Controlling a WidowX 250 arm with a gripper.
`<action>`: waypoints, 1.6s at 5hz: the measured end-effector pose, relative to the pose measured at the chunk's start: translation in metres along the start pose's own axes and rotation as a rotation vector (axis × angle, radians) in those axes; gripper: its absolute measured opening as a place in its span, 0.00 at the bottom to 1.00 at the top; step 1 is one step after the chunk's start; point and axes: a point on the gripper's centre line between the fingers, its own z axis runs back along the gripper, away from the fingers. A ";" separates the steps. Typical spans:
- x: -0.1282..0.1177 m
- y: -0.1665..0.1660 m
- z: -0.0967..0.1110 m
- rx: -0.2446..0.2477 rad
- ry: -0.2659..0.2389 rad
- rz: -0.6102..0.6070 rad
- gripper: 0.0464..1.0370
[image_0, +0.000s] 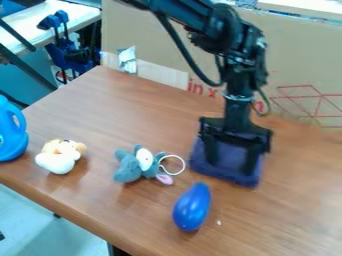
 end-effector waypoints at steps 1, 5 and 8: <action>0.011 0.018 0.004 -0.018 -0.022 0.036 0.96; 0.009 0.116 0.023 0.004 -0.088 0.185 0.96; -0.018 0.096 0.080 -0.030 -0.189 0.112 0.96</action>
